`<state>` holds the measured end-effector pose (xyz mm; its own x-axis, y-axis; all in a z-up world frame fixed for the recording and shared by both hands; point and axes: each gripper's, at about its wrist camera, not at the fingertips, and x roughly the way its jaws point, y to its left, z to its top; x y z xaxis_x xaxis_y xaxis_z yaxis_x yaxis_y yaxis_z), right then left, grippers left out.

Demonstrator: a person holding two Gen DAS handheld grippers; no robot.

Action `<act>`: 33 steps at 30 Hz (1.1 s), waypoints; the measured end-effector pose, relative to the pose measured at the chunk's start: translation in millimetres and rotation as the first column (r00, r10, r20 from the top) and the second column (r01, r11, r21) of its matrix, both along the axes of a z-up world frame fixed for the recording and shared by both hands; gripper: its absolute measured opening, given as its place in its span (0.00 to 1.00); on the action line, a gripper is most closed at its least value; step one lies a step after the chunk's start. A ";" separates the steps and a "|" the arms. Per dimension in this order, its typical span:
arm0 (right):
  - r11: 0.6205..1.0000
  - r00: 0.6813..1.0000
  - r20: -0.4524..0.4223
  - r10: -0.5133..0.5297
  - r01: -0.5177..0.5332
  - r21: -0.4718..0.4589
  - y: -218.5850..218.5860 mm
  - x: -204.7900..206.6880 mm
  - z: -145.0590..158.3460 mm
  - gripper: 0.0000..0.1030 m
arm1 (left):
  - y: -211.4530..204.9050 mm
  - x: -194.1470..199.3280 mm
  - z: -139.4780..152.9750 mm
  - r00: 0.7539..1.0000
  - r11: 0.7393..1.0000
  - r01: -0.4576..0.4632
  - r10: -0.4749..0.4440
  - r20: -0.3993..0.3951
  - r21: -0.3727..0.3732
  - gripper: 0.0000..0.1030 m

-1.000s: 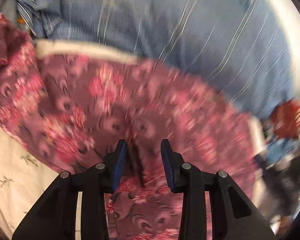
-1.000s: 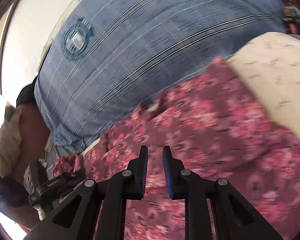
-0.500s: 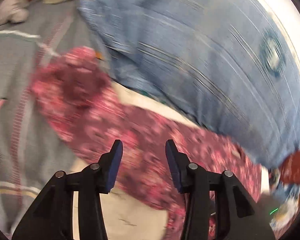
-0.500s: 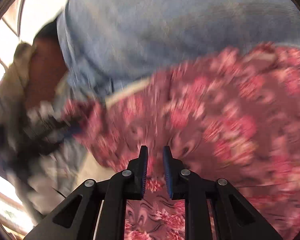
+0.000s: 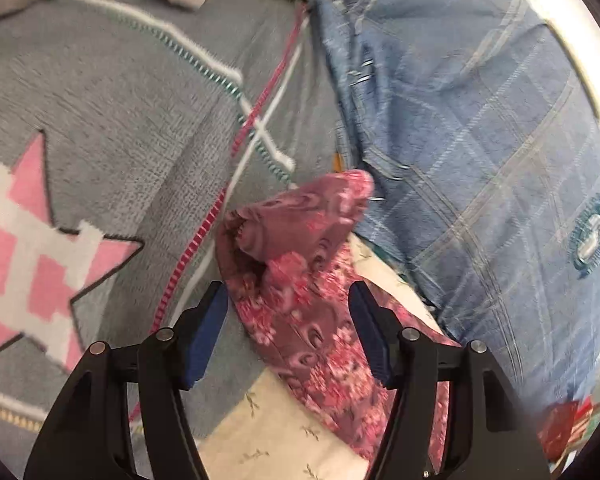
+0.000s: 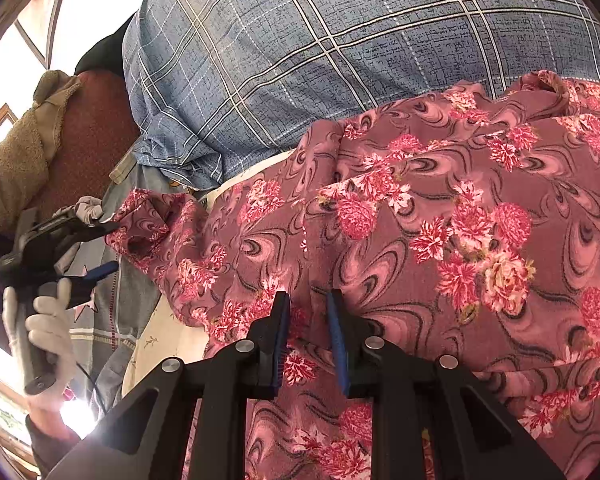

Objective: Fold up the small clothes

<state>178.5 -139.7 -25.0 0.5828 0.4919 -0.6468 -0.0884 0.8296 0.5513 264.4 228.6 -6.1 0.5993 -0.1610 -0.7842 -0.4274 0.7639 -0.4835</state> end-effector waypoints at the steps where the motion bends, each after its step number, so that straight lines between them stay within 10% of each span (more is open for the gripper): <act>1: 1.000 1.000 0.001 0.000 0.000 0.006 -0.3 0.1 -0.6 0.21 | 2.0 2.9 -4.7 1.000 1.000 -0.010 0.009 -0.010 -0.020 0.56; 2: 1.000 1.000 0.001 0.000 0.000 0.010 0.1 0.2 -1.3 0.21 | 4.6 5.7 -9.8 1.000 0.998 -0.012 0.011 -0.009 -0.065 0.52; 4: 1.000 1.000 0.001 0.001 -0.001 0.016 -1.6 -0.9 -1.3 0.21 | 4.4 10.9 -15.7 0.999 0.993 -0.008 0.004 -0.034 -0.119 0.08; 5: 1.000 1.000 0.002 0.001 -0.001 0.020 -2.3 -1.1 -1.5 0.21 | 4.5 13.2 -18.0 0.999 0.989 -0.001 -0.007 -0.049 -0.148 0.07; 16: 0.999 0.999 -0.047 -0.005 0.007 0.041 -16.3 -7.7 7.1 0.20 | -90.5 -19.5 28.8 0.970 0.896 0.237 -0.239 0.041 -0.375 0.07; 25: 0.971 0.983 -0.008 -0.184 0.180 -0.159 -120.6 -78.1 28.9 0.23 | -263.1 -36.7 31.1 0.845 0.747 0.509 -0.528 0.083 -0.427 0.07; 33: 0.967 0.966 -0.045 -0.254 0.255 0.016 -175.7 -105.8 15.9 0.21 | -350.0 -61.6 -46.0 0.710 0.669 0.585 -0.696 -0.109 -0.459 0.07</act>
<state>72.7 -315.4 -9.2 0.6633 0.3446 -0.6643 0.1478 0.8099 0.5676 202.8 -121.4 -52.1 0.0238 -0.7298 -0.6833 -0.0465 0.6819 -0.7300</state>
